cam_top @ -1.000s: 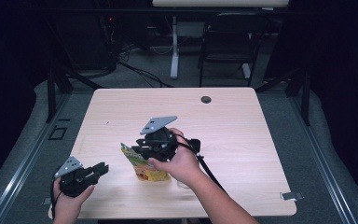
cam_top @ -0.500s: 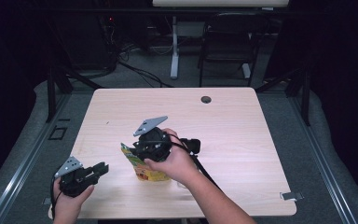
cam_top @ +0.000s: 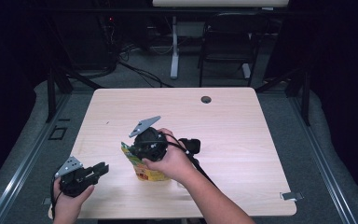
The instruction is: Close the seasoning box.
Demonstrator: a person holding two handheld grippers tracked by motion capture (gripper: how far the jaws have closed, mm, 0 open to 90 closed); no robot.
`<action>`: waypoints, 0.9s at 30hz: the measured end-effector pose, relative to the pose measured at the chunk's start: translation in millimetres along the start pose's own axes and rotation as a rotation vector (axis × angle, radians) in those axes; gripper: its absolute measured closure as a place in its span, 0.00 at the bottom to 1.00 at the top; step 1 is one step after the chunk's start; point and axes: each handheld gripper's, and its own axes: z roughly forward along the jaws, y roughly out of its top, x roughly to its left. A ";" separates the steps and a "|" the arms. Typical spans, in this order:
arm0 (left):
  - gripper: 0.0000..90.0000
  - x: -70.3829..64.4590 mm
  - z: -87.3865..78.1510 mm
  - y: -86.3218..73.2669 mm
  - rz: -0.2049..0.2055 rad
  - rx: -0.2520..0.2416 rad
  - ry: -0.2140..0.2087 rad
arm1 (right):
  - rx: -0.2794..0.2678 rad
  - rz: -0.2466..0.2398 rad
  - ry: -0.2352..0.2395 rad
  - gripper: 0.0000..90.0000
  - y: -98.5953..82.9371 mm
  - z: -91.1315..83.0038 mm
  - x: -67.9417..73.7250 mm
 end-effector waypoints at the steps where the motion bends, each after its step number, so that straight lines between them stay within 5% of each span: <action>1: 0.82 0.0 0.1 0.0 0.000 0.000 0.000 | 0.000 0.001 -0.003 0.91 0.2 0.3 0.1; 10: 0.81 -0.5 1.0 -0.6 0.001 -0.001 -0.005 | 0.021 -0.008 0.004 0.96 1.6 1.3 -0.9; 22: 0.81 -1.6 1.9 -1.1 0.004 -0.003 -0.002 | 0.014 -0.074 -0.053 1.00 0.4 -0.2 3.8; 27: 0.78 -9.8 3.5 0.3 0.070 0.022 0.019 | 0.002 -0.068 -0.058 1.00 -1.9 -4.2 0.9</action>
